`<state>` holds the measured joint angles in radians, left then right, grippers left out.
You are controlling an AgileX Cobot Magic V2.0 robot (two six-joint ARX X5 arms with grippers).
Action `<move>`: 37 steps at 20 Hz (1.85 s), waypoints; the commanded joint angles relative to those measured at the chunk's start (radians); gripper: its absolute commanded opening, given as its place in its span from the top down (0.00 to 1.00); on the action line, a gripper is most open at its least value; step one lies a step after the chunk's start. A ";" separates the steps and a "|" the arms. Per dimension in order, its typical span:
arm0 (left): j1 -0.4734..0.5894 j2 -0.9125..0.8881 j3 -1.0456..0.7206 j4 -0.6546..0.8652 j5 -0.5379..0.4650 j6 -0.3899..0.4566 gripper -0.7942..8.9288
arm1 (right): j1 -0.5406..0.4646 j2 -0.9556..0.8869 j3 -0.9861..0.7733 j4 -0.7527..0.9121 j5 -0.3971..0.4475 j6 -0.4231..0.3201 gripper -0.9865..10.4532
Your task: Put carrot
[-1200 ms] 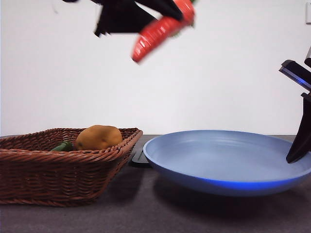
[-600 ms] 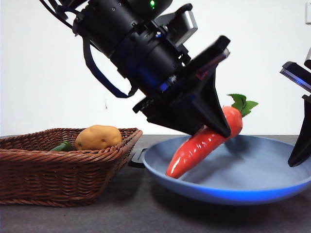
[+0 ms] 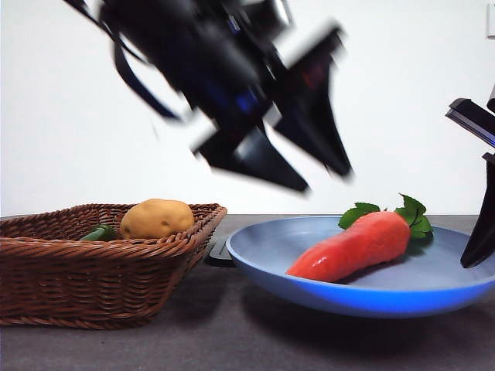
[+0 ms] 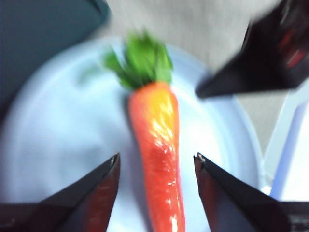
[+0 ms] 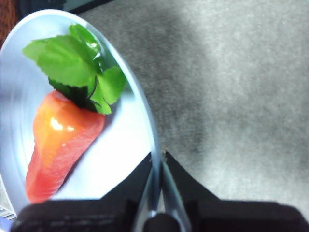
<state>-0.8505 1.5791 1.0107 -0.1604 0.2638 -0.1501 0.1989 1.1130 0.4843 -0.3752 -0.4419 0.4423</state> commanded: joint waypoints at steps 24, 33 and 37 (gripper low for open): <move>0.114 -0.515 0.044 -0.410 -0.166 0.049 0.64 | -0.081 0.831 0.789 -0.024 0.003 -0.077 0.75; 0.119 -0.510 0.044 -0.234 -0.398 0.153 0.64 | -0.120 0.639 0.790 -0.217 0.014 -0.145 0.75; 0.164 -0.482 0.044 -0.090 -0.557 0.163 0.91 | -0.060 0.377 0.787 -0.309 0.174 -0.242 0.91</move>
<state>-0.6811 1.0901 1.0451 -0.2619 -0.2863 0.0002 0.1333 1.4887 1.2530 -0.6861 -0.2779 0.2325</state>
